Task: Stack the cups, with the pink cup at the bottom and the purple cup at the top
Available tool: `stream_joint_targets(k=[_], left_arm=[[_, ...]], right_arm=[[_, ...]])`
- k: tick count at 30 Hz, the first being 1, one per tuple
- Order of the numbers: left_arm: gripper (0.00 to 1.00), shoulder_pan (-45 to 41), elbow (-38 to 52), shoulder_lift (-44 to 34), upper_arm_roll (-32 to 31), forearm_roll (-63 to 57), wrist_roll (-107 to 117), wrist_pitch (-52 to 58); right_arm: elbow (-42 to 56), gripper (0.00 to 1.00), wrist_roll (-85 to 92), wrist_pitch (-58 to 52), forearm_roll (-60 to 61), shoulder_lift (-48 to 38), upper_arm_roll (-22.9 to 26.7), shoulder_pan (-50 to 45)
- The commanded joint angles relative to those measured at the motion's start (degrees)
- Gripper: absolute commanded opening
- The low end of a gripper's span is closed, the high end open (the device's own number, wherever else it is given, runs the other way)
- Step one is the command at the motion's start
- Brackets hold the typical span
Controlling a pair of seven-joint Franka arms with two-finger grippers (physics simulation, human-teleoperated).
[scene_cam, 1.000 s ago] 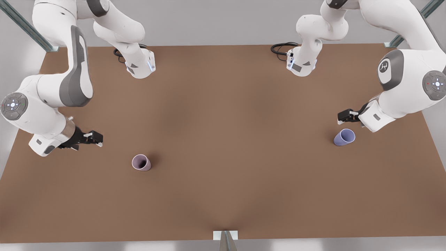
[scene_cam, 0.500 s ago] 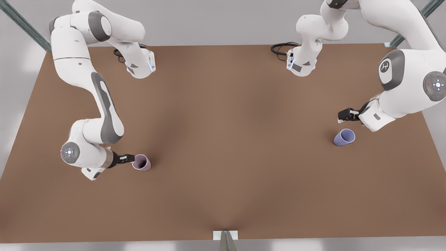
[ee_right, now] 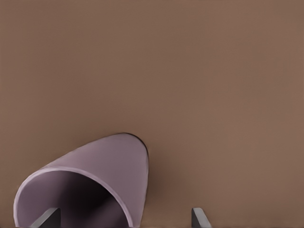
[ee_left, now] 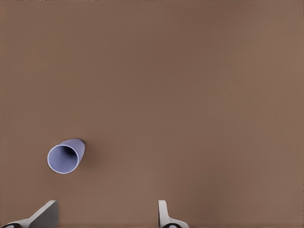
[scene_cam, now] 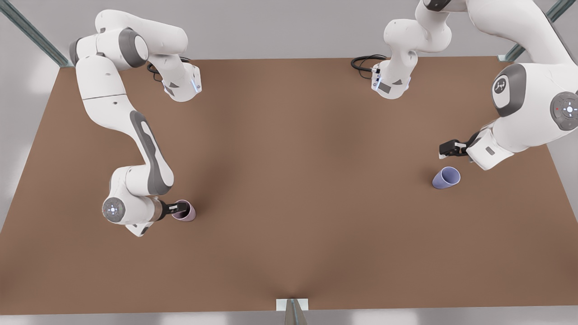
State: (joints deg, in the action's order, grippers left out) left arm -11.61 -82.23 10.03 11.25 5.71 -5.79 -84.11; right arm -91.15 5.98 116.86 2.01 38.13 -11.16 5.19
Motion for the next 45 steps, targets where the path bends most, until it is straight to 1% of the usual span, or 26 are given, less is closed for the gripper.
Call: stream_joint_targets(k=[1, 2, 3, 4, 14, 19, 22, 23, 24, 25, 26, 30, 35, 39, 40, 41, 43, 45], left_arm=[[1.00, 0.01, -0.03, -0.01, 0.00, 0.00, -0.01, 0.00], [1.00, 0.01, -0.03, -0.01, 0.00, 0.00, -0.01, 0.00], [1.00, 0.01, -0.03, -0.01, 0.00, 0.00, -0.01, 0.00], [1.00, 0.01, -0.03, -0.01, 0.00, 0.00, -0.01, 0.00], [1.00, 0.01, -0.03, -0.01, 0.00, -0.17, -0.01, 0.09], [1.00, 0.01, -0.03, -0.01, 0.00, -0.17, -0.09, 0.09], [1.00, 0.01, -0.03, -0.01, 0.00, -0.17, -0.27, 0.09], [1.00, 0.01, -0.03, -0.01, 0.00, -0.17, -0.27, 0.09], [1.00, 0.01, -0.03, -0.01, 0.00, -0.17, -0.27, 0.09], [1.00, 0.01, -0.03, -0.01, 0.00, -0.17, -0.27, 0.09], [1.00, 0.01, 0.06, -0.01, 0.00, -0.17, -0.27, 0.09], [1.00, 0.01, 0.06, -0.18, -0.08, -0.17, -0.45, 0.00], [1.00, 0.01, 0.06, -0.36, -0.26, 0.00, 0.08, 0.09], [1.00, 0.01, 0.06, -0.27, -0.09, -0.17, 0.17, 1.23], [1.00, 0.01, 0.06, -0.27, -0.08, -0.17, 0.26, 1.23], [1.00, 0.01, 0.06, -0.62, -0.08, -0.17, 0.08, 1.84], [1.00, -0.08, 0.06, -0.62, -0.17, -0.17, 0.17, 3.69], [1.00, 0.01, 1.29, -0.80, -0.52, -0.17, 0.26, 3.34]], right_arm=[[0.00, 0.69, 0.00, 0.04, 0.01, 0.01, 0.00, -0.09], [0.00, 0.41, 0.00, 0.04, 0.01, 0.18, 0.00, -0.09], [0.18, 0.30, 0.17, 0.04, 0.01, 0.62, 0.00, -0.09], [0.27, 0.22, 0.44, 0.04, 0.01, 0.62, 0.00, 0.00], [0.44, 0.21, 0.70, -0.05, 0.01, 1.50, 0.00, -0.18], [3.34, 0.21, 0.00, -0.93, 0.18, 0.80, 0.00, -0.35], [3.43, 0.21, 0.96, -0.93, 0.01, 0.71, -0.97, -0.35], [3.43, 0.21, 2.10, -0.93, -0.08, 0.54, -2.63, -0.35], [3.78, 0.21, 2.10, -1.45, 0.01, 0.27, -3.08, -0.35], [5.01, 0.21, 1.41, -1.63, -0.08, -0.34, -5.45, -0.35], [7.91, 0.21, 0.09, -3.38, -0.08, -0.17, -5.71, -0.53], [15.29, 0.21, -9.49, -6.20, 0.18, 1.15, -5.63, -8.17], [27.86, 0.21, -19.95, -6.11, 0.45, 8.27, -5.63, -19.16], [30.41, 0.21, -27.16, -6.20, 0.45, 9.24, -5.63, -21.62], [32.17, 0.21, -30.76, -5.59, 0.36, 10.55, -5.54, -23.64], [36.12, 0.21, -32.96, -5.50, 0.36, 13.10, -5.54, -25.13], [41.57, 0.21, -34.54, -5.06, 0.27, 17.14, -5.19, -28.21], [42.89, 0.21, -34.54, 1.09, 0.27, 20.84, -5.19, -30.85]])
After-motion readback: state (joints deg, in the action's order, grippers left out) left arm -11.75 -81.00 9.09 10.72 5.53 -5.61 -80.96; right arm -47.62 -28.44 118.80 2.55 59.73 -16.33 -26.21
